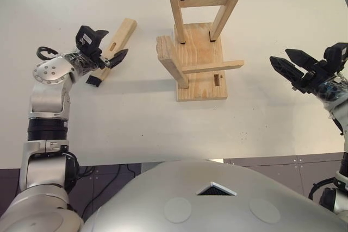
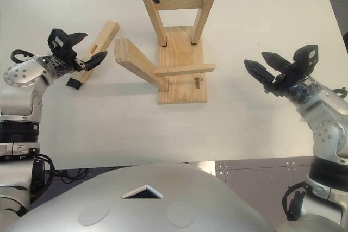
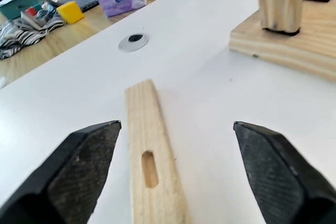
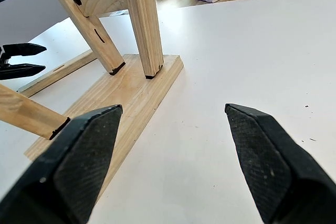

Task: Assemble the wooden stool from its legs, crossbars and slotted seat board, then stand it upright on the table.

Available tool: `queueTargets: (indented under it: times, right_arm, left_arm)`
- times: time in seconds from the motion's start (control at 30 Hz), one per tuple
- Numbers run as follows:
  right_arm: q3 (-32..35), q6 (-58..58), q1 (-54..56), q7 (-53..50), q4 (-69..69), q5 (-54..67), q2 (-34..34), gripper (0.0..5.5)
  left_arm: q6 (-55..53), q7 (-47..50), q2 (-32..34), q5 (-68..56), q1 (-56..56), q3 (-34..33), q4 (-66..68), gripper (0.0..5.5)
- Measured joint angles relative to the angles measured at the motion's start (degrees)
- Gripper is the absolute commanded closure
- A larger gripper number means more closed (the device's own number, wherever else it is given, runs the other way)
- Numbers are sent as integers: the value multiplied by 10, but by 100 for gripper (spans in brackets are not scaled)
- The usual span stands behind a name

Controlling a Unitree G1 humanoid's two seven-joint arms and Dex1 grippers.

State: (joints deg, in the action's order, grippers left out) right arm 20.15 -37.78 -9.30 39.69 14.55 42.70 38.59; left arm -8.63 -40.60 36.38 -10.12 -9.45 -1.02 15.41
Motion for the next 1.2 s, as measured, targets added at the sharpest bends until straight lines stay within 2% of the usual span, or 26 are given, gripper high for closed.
queueTargets:
  times: [0.2,0.33,0.6,0.67,0.8,0.9,1.0,1.03,1.07,1.2]
  right_arm:
    - [-2,0,1,0,-2,-5,0,190]
    - [-6,0,9,0,-6,-6,0,190]
    - [-10,0,19,-3,-7,-6,-5,190]
    - [2,0,34,-18,-7,2,-20,190]
    - [49,-18,114,-35,-5,71,-19,190]
    - [70,-57,156,-55,8,145,-18,190]
    - [66,-99,280,-113,41,278,-19,143]
    - [59,-103,319,-136,51,320,-21,119]
    - [39,-106,357,-164,61,349,-26,117]
    - [-34,-103,445,-264,67,419,-106,117]
  left_arm:
    - [-26,29,-4,12,-4,-15,76,155]
    - [-77,14,-6,9,-9,-14,80,220]
    - [-91,0,-5,17,-16,-5,71,342]
    - [-112,6,-15,1,-35,-17,69,347]
    - [-164,6,-79,-164,-180,-106,-37,347]
    - [-257,-25,-93,-328,-249,-162,-94,347]
    - [-370,-52,-91,-489,-350,-201,-107,347]
    - [-397,-55,-90,-526,-379,-206,-112,347]
    - [-425,-57,-91,-556,-392,-205,-119,347]
    - [-462,-84,-109,-562,-383,-139,-140,347]
